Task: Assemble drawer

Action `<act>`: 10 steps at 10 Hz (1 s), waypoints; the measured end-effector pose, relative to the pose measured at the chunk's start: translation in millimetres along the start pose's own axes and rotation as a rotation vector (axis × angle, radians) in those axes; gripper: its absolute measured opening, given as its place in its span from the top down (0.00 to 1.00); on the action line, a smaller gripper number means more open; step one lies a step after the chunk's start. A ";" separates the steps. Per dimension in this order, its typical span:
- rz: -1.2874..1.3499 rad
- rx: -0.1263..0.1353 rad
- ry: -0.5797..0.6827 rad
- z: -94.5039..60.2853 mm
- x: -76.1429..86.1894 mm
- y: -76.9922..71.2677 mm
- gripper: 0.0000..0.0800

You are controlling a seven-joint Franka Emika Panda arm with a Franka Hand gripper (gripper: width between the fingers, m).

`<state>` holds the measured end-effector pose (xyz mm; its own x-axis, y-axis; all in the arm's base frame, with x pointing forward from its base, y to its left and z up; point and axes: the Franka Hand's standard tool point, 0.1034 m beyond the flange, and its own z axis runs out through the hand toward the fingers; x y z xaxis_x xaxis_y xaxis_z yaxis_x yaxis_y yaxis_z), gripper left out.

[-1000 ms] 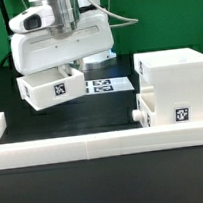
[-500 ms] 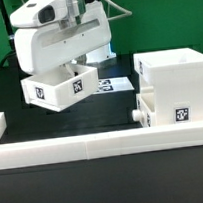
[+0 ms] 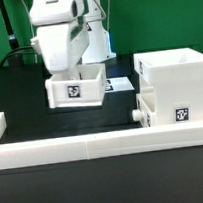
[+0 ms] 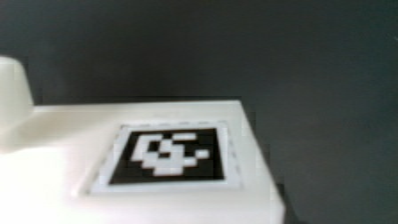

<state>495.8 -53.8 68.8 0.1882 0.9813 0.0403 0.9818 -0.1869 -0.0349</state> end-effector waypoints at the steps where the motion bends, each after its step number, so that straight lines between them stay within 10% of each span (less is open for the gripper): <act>1: -0.074 -0.005 -0.025 0.5 6.4 2.3 0.95; 10: -0.107 0.023 -0.017 2.2 34.0 17.9 0.95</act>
Offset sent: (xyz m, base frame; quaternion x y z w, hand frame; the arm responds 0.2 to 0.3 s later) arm 0.0000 0.0000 0.0000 0.0000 0.0000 0.0000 1.0000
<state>519.7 -23.6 67.4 0.0820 0.9962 0.0280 0.9953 -0.0804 -0.0538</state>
